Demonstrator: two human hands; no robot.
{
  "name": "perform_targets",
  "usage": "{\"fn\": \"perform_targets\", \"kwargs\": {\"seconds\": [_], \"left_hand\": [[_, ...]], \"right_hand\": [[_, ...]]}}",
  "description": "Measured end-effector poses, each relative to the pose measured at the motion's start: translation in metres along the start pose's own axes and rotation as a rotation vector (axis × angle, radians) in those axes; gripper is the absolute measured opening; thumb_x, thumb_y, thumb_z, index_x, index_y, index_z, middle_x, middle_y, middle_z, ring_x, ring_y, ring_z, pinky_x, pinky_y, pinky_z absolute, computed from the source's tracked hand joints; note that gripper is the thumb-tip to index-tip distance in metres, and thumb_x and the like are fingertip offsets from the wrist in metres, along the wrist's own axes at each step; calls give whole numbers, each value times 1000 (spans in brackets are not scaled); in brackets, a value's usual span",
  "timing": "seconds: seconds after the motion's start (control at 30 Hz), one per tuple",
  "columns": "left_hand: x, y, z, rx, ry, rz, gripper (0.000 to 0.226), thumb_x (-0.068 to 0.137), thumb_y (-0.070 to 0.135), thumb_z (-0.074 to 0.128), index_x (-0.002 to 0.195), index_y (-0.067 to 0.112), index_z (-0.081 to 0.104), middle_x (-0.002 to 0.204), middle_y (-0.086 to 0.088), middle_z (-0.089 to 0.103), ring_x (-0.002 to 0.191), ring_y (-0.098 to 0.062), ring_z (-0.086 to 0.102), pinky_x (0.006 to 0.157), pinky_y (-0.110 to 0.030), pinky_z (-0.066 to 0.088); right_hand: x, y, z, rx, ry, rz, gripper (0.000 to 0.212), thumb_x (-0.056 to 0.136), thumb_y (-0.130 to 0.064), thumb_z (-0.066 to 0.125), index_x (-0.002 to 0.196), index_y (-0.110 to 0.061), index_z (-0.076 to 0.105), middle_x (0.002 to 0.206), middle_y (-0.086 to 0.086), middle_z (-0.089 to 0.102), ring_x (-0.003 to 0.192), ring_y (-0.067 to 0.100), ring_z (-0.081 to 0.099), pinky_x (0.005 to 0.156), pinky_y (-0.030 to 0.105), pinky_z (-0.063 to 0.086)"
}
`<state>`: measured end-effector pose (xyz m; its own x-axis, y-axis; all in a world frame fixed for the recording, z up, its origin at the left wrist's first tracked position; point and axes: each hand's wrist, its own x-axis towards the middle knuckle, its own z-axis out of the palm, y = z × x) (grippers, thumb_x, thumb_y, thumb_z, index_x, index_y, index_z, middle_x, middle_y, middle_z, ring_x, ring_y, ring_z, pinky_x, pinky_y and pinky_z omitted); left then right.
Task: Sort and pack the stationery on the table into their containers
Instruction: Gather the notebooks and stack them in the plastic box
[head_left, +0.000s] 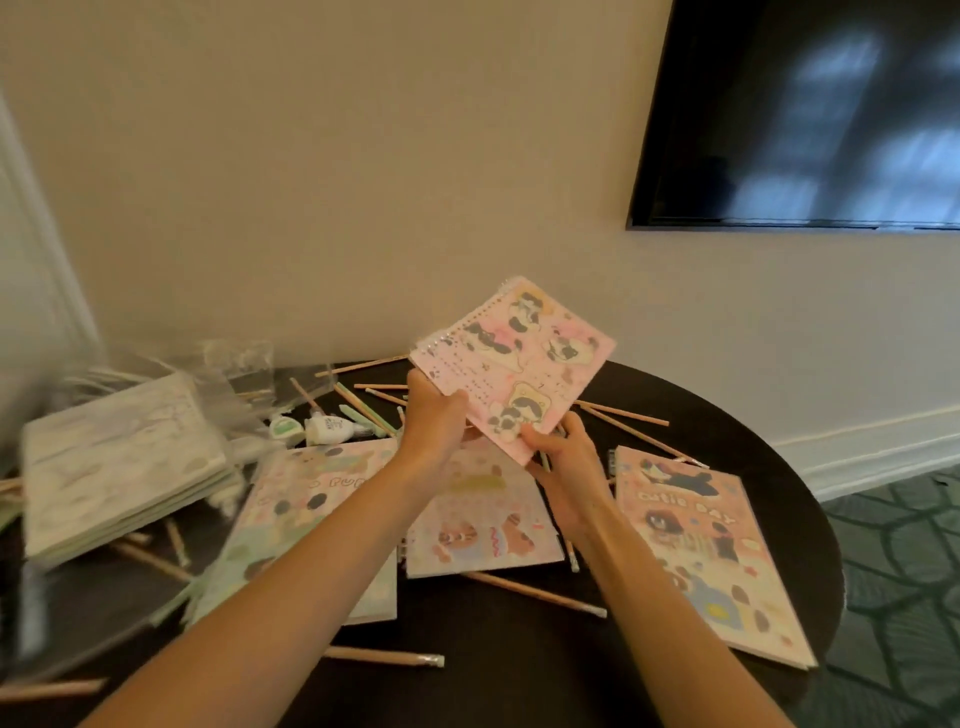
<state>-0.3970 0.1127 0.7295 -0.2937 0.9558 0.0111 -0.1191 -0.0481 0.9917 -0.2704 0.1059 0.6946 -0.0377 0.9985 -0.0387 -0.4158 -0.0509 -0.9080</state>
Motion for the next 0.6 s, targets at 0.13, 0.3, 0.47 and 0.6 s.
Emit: {"fn": "perform_targets", "kwargs": {"seconds": [0.13, 0.3, 0.47, 0.6], "left_hand": [[-10, 19, -58, 17, 117, 8, 29, 96, 0, 36, 120, 15, 43, 115, -5, 59, 88, -19, 63, 55, -26, 53], [-25, 42, -134, 57, 230, -12, 24, 100, 7, 30, 104, 17, 51, 95, -3, 63, 70, -14, 62, 54, -29, 54], [-35, 52, -194, 188, 155, -106, 21, 99, 12, 39, 96, 10, 59, 90, -11, 67, 73, -25, 66, 72, -42, 56], [-34, 52, -235, 550, 197, 54, 28, 97, 9, 34, 90, 11, 61, 90, -11, 61, 76, -21, 57, 62, -29, 45]], "right_hand": [[-11, 6, 25, 20, -61, -11, 33, 91, -2, 50, 120, -15, 55, 114, 6, 65, 105, 20, 60, 87, 34, 48], [-21, 2, 52, 178, -1, 84, 17, 93, -9, 48, 106, -9, 58, 98, 10, 66, 87, 23, 63, 72, 34, 53], [-40, 7, 84, -139, -219, 174, 19, 94, -5, 47, 112, -7, 53, 100, 15, 68, 80, 27, 69, 60, 38, 59], [-49, 15, 107, -104, -158, 128, 29, 94, 2, 45, 122, -9, 50, 101, 14, 66, 69, 23, 70, 47, 29, 55]]}}
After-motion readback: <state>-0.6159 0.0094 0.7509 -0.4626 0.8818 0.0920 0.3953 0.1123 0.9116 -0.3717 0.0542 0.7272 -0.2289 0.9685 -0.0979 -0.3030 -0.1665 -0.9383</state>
